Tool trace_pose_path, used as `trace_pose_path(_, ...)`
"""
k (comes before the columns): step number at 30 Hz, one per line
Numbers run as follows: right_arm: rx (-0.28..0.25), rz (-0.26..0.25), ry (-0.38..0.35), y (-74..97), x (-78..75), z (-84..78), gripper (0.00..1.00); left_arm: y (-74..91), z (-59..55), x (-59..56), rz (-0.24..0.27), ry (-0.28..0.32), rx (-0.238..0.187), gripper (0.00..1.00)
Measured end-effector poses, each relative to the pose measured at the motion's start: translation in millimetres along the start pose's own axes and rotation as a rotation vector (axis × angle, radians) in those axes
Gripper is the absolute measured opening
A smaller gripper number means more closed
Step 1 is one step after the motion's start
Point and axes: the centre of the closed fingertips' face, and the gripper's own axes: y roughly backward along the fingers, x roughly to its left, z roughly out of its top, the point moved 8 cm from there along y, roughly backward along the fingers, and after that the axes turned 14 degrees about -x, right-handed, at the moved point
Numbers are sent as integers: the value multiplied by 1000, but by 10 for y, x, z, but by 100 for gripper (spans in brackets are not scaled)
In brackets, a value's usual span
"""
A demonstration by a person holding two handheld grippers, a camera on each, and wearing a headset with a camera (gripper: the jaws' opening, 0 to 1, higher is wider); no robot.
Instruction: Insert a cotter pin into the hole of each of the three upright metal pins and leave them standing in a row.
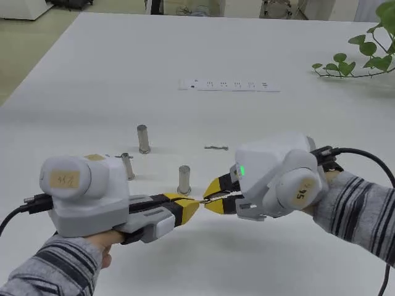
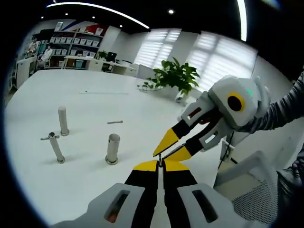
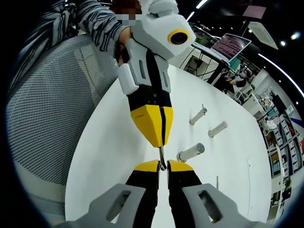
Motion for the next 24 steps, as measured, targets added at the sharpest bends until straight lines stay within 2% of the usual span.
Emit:
trace_pose_path(4, -21, 12, -45, 27, -1, 2, 1, 11, 3, -18, -45, -104, 35, 0)
trace_pose_path(13, -34, 66, -119, 44, 69, 19, 0, 35, 7, -54, -125, -199, 80, 0)
trace_pose_path(19, -25, 75, -178, 34, 73, 35, 0, 54, 4, -58, -140, -255, 88, 0)
trace_pose_path(24, -17, 72, -172, 30, 77, 59, 0, 68, 14, -47, -135, -283, 84, 0)
